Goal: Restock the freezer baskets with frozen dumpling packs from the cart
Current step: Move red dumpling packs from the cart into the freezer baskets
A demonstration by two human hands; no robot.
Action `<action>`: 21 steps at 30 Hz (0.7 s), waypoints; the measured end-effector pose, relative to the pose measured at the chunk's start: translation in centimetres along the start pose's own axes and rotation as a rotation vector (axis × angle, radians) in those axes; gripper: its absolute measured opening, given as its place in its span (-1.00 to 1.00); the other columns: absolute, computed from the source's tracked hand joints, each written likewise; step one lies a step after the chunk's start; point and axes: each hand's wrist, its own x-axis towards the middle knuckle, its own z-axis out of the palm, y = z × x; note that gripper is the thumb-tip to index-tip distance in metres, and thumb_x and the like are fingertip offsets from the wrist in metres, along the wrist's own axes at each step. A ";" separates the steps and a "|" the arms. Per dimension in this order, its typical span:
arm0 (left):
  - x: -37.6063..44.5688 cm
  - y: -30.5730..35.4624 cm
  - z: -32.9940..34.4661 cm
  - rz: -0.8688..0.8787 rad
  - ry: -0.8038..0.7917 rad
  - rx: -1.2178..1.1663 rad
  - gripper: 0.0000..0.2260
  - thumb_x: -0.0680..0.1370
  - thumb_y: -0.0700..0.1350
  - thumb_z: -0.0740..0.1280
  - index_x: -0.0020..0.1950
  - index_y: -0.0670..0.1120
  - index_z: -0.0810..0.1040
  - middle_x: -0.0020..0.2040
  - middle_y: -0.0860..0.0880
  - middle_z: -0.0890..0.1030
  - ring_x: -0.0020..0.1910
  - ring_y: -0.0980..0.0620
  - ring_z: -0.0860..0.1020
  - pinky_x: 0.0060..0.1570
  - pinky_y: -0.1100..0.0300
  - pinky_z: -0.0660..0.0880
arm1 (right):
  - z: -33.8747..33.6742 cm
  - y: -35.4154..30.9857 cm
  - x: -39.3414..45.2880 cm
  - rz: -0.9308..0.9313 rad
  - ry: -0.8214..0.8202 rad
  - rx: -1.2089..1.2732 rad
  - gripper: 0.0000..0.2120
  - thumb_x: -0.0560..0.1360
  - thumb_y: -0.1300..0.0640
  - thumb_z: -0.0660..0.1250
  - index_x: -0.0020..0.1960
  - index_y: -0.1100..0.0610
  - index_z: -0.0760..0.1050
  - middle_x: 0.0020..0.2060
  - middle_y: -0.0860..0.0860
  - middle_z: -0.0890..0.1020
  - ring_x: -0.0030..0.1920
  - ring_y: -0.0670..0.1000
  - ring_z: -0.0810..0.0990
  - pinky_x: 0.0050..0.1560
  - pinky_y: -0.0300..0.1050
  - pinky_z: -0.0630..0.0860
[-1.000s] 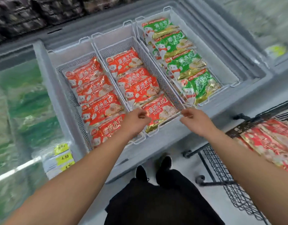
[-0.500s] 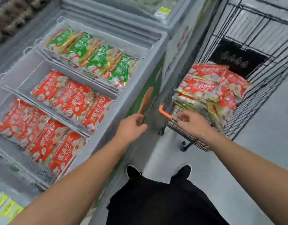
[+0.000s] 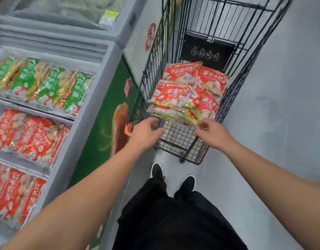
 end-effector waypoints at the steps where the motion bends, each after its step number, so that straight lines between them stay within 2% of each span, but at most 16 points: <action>1: 0.8 0.7 0.2 -0.004 -0.010 0.007 -0.58 0.55 0.00 0.38 0.40 -0.03 0.52 0.26 0.01 0.63 0.22 0.01 0.58 0.25 0.20 0.40 | -0.3 0.4 0.5 0.011 0.002 0.020 -0.64 0.54 0.05 0.33 0.31 0.10 0.52 0.22 0.02 0.59 0.21 0.05 0.55 0.24 -0.06 0.47; 3: 2.2 1.7 0.4 -0.004 -0.034 0.003 -0.59 0.56 -0.01 0.38 0.40 -0.04 0.51 0.24 0.03 0.63 0.17 0.05 0.57 0.16 0.25 0.38 | -0.6 0.9 1.7 0.040 0.010 0.045 -0.64 0.54 0.04 0.34 0.31 0.08 0.52 0.21 0.01 0.60 0.19 0.05 0.56 0.22 -0.06 0.48; 8: 7.5 3.4 0.9 0.028 -0.103 -0.024 -0.60 0.55 -0.03 0.39 0.37 -0.08 0.53 0.20 0.01 0.63 0.17 0.03 0.58 0.21 0.19 0.43 | -1.2 1.4 5.8 0.127 0.051 0.115 -0.69 0.55 0.03 0.33 0.27 0.07 0.52 0.13 -0.01 0.58 0.00 -0.02 0.52 -0.01 -0.19 0.37; 12: 12.9 4.2 0.8 0.050 -0.197 -0.014 -0.64 0.56 -0.03 0.38 0.34 -0.07 0.54 0.09 0.08 0.58 0.13 0.06 0.54 0.11 0.22 0.39 | -1.4 1.3 9.3 0.232 0.074 0.202 -0.68 0.55 0.04 0.34 0.28 0.11 0.50 0.05 -0.05 0.54 0.08 0.01 0.53 0.02 -0.17 0.40; 16: 18.9 4.6 0.4 0.051 -0.235 -0.015 -0.64 0.56 -0.04 0.38 0.34 -0.09 0.54 0.09 0.07 0.59 0.11 0.08 0.53 0.11 0.22 0.39 | -1.3 0.7 14.2 0.334 0.060 0.261 -0.63 0.55 0.04 0.34 0.32 0.10 0.48 0.13 -0.02 0.58 0.12 0.04 0.56 0.03 -0.10 0.52; 19: 23.3 4.3 1.1 -0.005 -0.269 -0.072 -0.65 0.57 -0.06 0.36 0.34 -0.12 0.55 0.08 0.08 0.59 0.13 0.07 0.54 0.14 0.23 0.40 | -0.8 0.3 18.6 0.383 0.043 0.280 -0.62 0.56 0.06 0.34 0.35 0.13 0.46 0.16 0.00 0.56 -0.01 -0.02 0.53 -0.19 -0.25 0.41; 21: 25.2 3.9 2.0 -0.037 -0.286 -0.115 -0.66 0.56 -0.07 0.37 0.32 -0.11 0.57 0.08 0.07 0.59 0.13 0.06 0.56 0.09 0.24 0.42 | -0.4 0.1 20.6 0.426 0.042 0.316 -0.60 0.54 0.09 0.35 0.35 0.13 0.45 0.13 -0.01 0.55 -0.07 -0.05 0.54 -0.20 -0.26 0.45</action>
